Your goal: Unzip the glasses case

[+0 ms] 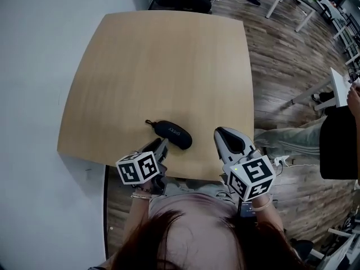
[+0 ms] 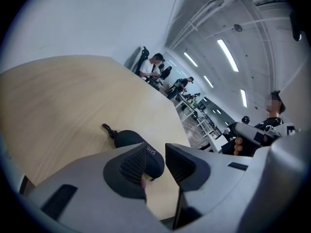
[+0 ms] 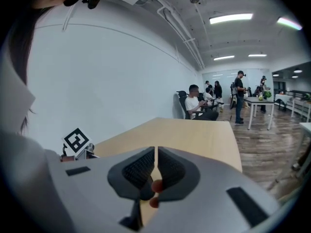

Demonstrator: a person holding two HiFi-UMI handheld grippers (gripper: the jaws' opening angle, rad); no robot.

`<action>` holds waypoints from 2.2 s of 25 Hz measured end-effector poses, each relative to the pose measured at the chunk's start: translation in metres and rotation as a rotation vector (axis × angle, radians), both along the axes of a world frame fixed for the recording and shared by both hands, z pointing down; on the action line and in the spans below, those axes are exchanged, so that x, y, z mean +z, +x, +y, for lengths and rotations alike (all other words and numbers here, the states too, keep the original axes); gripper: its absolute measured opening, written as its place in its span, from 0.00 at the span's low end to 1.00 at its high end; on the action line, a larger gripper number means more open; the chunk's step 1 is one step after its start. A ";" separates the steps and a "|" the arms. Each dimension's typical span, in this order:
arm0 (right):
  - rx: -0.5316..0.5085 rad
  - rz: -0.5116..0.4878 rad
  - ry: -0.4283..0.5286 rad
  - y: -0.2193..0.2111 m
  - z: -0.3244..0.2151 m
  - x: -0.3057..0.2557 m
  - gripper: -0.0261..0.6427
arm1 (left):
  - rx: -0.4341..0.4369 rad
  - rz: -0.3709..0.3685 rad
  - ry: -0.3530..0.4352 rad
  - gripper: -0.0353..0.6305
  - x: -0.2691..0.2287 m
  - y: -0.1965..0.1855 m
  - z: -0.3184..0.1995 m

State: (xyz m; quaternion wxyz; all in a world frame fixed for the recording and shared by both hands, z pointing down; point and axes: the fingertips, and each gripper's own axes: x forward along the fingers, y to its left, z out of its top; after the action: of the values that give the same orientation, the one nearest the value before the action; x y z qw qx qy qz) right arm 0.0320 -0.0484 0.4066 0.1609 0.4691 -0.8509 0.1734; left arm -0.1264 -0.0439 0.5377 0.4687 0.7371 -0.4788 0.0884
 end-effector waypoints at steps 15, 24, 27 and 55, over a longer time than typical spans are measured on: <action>-0.049 0.015 -0.043 0.023 -0.022 0.017 0.06 | -0.109 0.112 -0.226 0.41 0.067 0.014 -0.003; -0.046 0.018 -0.055 0.040 -0.028 0.024 0.06 | -0.165 0.147 -0.300 0.45 0.094 0.020 -0.008; -0.036 0.018 -0.056 0.044 -0.031 0.024 0.06 | -0.184 0.172 -0.311 0.45 0.097 0.020 -0.011; 0.053 -0.017 -0.059 0.059 -0.037 0.029 0.06 | -0.031 0.123 -0.432 0.53 0.110 0.049 -0.047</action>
State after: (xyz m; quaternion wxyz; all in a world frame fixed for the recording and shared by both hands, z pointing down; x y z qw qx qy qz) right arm 0.0911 -0.0854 0.4360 0.1627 0.4852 -0.8339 0.2068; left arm -0.0774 -0.0911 0.6477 0.6453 0.6162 -0.4304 0.1366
